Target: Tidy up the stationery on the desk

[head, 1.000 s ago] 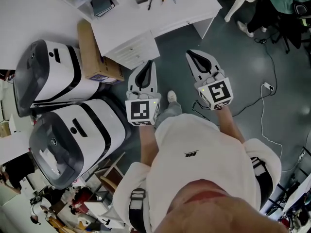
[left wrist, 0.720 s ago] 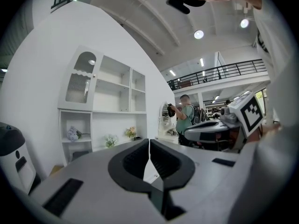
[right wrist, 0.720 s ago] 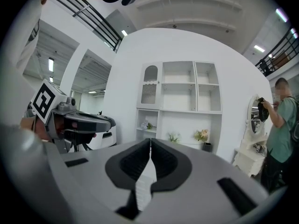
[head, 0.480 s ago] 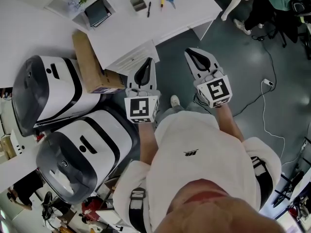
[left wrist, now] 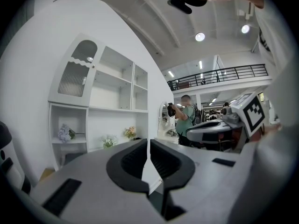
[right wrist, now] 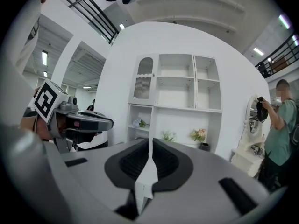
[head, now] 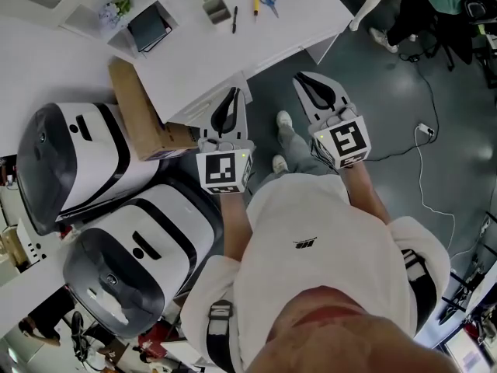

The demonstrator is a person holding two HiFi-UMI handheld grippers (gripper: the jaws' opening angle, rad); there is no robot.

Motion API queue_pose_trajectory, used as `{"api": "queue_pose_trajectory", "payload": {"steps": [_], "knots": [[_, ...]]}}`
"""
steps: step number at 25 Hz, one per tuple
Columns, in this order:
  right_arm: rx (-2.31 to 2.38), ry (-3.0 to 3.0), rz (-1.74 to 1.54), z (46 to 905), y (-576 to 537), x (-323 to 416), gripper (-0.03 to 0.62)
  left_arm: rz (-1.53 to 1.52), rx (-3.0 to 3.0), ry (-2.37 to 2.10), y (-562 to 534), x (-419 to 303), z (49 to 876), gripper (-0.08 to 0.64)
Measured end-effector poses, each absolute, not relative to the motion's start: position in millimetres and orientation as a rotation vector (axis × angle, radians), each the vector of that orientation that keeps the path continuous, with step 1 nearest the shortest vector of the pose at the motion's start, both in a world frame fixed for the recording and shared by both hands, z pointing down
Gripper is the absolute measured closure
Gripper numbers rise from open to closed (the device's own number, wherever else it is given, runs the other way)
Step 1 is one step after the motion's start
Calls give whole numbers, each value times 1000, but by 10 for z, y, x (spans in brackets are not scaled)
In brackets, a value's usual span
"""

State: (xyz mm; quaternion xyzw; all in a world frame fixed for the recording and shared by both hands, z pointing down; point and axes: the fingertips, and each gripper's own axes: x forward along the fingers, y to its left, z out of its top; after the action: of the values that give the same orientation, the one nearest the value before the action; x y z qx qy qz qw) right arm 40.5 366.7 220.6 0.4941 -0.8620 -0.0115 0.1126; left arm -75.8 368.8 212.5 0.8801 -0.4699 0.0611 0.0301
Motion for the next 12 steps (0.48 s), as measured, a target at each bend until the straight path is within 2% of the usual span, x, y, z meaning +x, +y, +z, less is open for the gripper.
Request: {"api": "queue_pose_trajectory", "payload": {"steps": [12], "knots": [[1431,-2533,16,2327,2831,493,574,216,2700,-1429,2873,-632,2228,560]]}}
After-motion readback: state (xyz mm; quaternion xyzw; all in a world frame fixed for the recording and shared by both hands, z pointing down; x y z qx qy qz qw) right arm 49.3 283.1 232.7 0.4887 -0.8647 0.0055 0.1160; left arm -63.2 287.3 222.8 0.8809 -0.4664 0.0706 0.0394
